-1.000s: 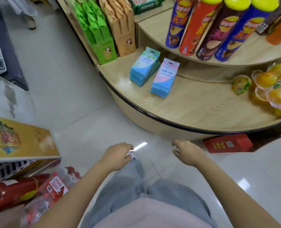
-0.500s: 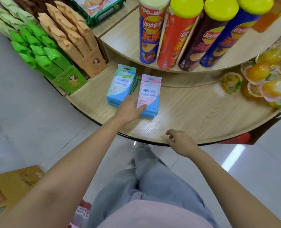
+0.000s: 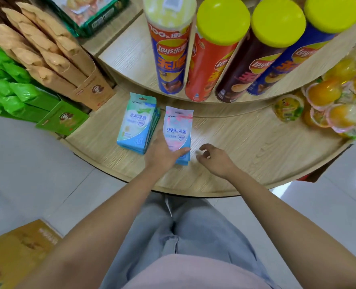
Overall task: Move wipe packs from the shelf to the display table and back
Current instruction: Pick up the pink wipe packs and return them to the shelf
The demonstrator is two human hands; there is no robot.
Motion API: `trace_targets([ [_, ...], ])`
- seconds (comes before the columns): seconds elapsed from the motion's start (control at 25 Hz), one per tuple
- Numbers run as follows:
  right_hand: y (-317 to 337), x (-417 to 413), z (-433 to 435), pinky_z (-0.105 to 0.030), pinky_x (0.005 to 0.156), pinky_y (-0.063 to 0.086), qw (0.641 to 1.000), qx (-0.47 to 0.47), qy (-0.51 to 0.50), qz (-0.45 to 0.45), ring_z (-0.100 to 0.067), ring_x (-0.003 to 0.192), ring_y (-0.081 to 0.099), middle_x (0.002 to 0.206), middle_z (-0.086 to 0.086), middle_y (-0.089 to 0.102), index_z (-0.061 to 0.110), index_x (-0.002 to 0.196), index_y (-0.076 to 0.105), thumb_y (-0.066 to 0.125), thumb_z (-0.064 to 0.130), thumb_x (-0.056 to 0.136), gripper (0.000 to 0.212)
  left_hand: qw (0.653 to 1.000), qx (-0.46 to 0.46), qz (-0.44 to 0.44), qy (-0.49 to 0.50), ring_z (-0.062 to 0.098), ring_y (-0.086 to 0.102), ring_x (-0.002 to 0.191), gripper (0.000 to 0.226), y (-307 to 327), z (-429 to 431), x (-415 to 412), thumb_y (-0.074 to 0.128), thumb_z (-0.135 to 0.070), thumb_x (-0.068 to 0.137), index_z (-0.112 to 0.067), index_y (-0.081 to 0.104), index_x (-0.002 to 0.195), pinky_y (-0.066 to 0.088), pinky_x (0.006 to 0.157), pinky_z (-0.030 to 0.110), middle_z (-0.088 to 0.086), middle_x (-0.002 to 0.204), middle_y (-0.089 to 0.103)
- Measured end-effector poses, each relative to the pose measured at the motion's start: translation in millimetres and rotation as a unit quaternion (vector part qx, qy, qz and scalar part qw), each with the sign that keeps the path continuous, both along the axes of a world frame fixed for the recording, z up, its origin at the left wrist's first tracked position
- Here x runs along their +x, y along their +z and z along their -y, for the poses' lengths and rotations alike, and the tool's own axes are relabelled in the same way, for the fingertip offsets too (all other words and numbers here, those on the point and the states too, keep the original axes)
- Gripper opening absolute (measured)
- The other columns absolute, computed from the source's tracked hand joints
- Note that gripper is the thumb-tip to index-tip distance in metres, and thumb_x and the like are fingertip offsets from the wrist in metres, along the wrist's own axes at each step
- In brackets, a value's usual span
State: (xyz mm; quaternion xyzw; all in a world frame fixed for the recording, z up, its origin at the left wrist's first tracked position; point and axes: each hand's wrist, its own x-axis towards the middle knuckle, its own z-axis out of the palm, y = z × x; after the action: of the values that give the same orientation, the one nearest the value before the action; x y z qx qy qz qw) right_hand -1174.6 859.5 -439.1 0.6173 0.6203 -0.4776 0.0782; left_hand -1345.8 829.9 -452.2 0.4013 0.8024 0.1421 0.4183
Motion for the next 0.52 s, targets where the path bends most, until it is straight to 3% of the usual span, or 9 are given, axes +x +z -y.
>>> trace_targets([
  [0.16, -3.7, -12.2, -11.4, -0.024, 0.078, 0.036, 0.996, -0.033, -0.075, -0.031, -0.021, 0.1, 0.056, 0.108, -0.007, 0.062, 0.013, 0.129, 0.046, 0.057, 0.033, 0.09, 0.045, 0.999, -0.019, -0.046, -0.018, 0.025, 0.061, 0.102, 0.071, 6.9, 10.3, -5.6, 0.078, -0.052, 0.064, -0.018, 0.049, 0.12, 0.045, 0.076, 0.031, 0.001, 0.111, 0.066],
  [0.24, -5.7, -22.7, -21.8, -0.026, 0.078, 0.039, 0.989, -0.038, -0.128, -0.057, -0.019, 0.095, 0.055, 0.103, -0.005, 0.06, 0.013, 0.131, 0.044, 0.062, 0.035, 0.087, 0.052, 0.999, -0.026, -0.02, -0.006, 0.023, 0.062, 0.096, 0.059, 9.3, 19.1, -12.2, 0.077, -0.044, 0.069, -0.016, 0.052, 0.115, 0.047, 0.076, 0.031, -0.001, 0.106, 0.066],
  [0.4, -10.5, -44.3, -33.9, -0.029, 0.08, 0.04, 0.986, -0.022, -0.152, -0.067, -0.02, 0.096, 0.053, 0.107, -0.007, 0.057, 0.012, 0.135, 0.036, 0.063, 0.038, 0.086, 0.062, 0.976, -0.051, 0.166, 0.128, 0.024, 0.066, 0.09, 0.034, 10.6, 47.2, -28.3, 0.07, -0.023, 0.082, -0.013, 0.057, 0.112, 0.057, 0.075, 0.043, 0.005, 0.103, 0.067],
  [0.52, -15.1, -55.2, -29.7, -0.035, 0.088, 0.047, 0.975, -0.031, -0.202, -0.089, -0.025, 0.103, 0.059, 0.105, -0.007, 0.056, 0.011, 0.135, 0.036, 0.063, 0.042, 0.085, 0.064, 0.937, -0.067, 0.267, 0.215, 0.021, 0.065, 0.085, 0.035, 22.9, 72.5, -43.6, 0.065, -0.014, 0.086, -0.006, 0.053, 0.118, 0.056, 0.057, 0.031, 0.014, 0.11, 0.065],
])
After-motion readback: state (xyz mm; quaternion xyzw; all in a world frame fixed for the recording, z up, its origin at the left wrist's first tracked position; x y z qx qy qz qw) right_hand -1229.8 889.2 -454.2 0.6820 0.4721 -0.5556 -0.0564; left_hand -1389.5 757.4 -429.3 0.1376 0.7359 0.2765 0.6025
